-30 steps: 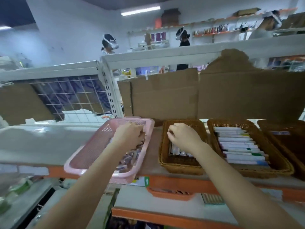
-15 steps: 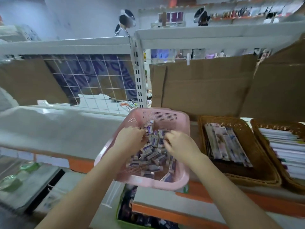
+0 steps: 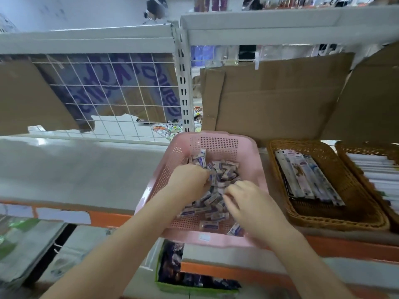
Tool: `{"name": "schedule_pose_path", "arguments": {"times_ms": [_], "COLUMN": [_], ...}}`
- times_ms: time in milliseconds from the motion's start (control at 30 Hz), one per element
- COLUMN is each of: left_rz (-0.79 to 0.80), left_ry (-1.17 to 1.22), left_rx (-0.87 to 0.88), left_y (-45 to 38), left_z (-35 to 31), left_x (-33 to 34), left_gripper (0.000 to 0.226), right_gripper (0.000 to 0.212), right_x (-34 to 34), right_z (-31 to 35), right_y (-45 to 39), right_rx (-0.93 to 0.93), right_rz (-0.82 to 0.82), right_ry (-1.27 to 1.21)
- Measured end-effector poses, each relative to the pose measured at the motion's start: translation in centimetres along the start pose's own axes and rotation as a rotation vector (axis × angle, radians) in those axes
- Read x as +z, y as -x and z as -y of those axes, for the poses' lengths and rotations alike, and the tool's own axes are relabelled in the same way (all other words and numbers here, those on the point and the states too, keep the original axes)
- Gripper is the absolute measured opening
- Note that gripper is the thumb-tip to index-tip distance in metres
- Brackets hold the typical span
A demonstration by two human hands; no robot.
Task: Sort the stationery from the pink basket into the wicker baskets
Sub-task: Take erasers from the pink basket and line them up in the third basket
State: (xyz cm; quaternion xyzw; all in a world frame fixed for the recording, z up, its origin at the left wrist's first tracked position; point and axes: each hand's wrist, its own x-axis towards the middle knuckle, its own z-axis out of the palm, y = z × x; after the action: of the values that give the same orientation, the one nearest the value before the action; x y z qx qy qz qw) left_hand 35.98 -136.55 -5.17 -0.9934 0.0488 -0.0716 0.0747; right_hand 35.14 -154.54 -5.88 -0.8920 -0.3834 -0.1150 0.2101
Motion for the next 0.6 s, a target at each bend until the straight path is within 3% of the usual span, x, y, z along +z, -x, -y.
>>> {"name": "schedule_pose_path", "arguments": {"times_ms": [333,600], "left_rz": [0.140,0.434], "left_ry": [0.025,0.130], "left_rx": [0.111,0.115], "left_y": [-0.3,-1.3], "left_z": [-0.5,-1.6], "left_x": [0.2,2.0], "left_gripper": [0.026,0.047], "right_gripper": [0.023,0.036], "right_x": [0.5,1.9], "right_z": [4.8,5.4], "right_y": [5.2,6.0], "right_rx": [0.288,0.243], "right_rz": [-0.136,-0.404], "right_ry": [0.115,0.152]}}
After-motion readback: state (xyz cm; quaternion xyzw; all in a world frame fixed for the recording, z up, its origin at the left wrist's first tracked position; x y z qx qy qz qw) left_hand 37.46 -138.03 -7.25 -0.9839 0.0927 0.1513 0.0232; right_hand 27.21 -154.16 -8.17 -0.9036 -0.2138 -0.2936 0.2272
